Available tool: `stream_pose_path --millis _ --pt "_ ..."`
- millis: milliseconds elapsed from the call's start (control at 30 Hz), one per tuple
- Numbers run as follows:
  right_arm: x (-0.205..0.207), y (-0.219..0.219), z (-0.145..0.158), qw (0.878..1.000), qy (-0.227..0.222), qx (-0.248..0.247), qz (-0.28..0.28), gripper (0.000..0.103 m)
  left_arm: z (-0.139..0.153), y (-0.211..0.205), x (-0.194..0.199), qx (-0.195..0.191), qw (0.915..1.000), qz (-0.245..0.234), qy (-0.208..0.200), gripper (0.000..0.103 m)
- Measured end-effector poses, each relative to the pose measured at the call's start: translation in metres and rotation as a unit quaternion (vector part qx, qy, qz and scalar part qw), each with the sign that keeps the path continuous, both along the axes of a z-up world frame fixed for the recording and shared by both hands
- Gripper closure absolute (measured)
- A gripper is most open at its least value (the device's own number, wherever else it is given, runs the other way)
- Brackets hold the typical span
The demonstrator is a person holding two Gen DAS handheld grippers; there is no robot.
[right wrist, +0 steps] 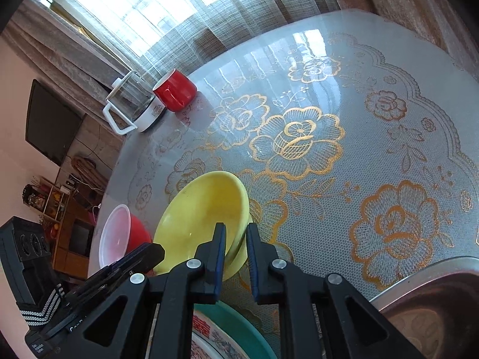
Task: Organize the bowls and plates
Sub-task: 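Carry the yellow bowl with the right gripper and lower it into the steel bowl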
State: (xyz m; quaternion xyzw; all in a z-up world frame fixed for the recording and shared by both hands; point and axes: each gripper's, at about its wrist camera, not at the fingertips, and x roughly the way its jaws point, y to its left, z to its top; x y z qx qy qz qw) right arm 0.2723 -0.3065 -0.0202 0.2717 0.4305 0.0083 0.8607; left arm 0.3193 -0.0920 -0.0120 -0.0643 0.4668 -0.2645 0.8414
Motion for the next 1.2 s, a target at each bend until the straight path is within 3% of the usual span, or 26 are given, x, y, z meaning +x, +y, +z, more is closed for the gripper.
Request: stream_pose_path --millis 367,700,1000,1200 --pt "-0.035 0.001 0.029 0.999 -0.044 0.003 0.007 0.089 0.030 0.007 -0.045 -0.023 0.9986 -0.005 -0.048 0.078" --pt "-0.101 -0.003 0.061 0.995 -0.098 -0.008 -0.002 0.089 0.063 0.000 -0.100 -0.053 0.9937 -0.035 -0.092 0.078" --pt "-0.158 -0.021 0.078 0.991 -0.126 -0.023 -0.031 0.089 0.074 -0.028 -0.139 -0.067 0.9888 -0.088 -0.100 0.078" --pt "-0.187 -0.041 0.068 0.991 -0.118 -0.026 -0.059 0.089 0.067 -0.055 -0.157 -0.057 0.9866 -0.123 -0.091 0.078"
